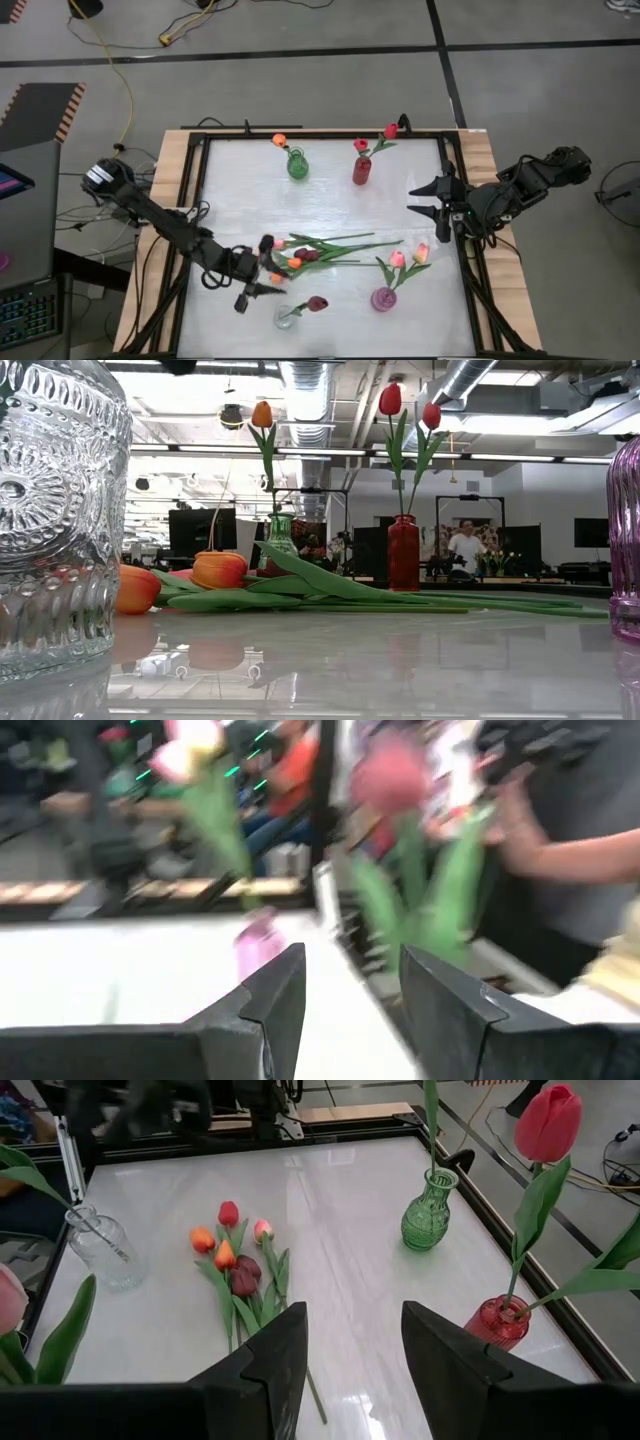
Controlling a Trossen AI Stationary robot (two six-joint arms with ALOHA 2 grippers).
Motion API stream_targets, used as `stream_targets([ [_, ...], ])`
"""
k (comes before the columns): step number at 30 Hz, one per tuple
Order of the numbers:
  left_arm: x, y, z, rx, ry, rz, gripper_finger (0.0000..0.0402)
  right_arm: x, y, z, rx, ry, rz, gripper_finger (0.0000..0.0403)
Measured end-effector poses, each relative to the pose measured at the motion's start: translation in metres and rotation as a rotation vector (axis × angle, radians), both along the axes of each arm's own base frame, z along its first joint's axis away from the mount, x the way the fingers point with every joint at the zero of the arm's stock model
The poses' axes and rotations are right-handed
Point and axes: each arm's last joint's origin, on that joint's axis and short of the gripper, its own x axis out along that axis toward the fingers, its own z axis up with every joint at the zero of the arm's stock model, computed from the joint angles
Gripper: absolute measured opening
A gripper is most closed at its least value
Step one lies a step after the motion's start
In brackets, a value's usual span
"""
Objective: Sort flowers into vase by color
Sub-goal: Put the pink flower into the purple vase
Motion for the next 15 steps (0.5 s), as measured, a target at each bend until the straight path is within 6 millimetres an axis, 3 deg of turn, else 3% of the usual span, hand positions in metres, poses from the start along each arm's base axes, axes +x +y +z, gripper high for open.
stream_targets([
  [9,-0.021,0.043,0.0,0.064,0.256,0.334,0.0137,0.0,0.0,0.0,0.0,0.0,0.0,0.0189],
  [15,-0.016,0.074,-0.011,0.063,0.398,0.426,0.0128,0.0,0.0,0.0,0.0,-0.001,0.0,0.0189],
])
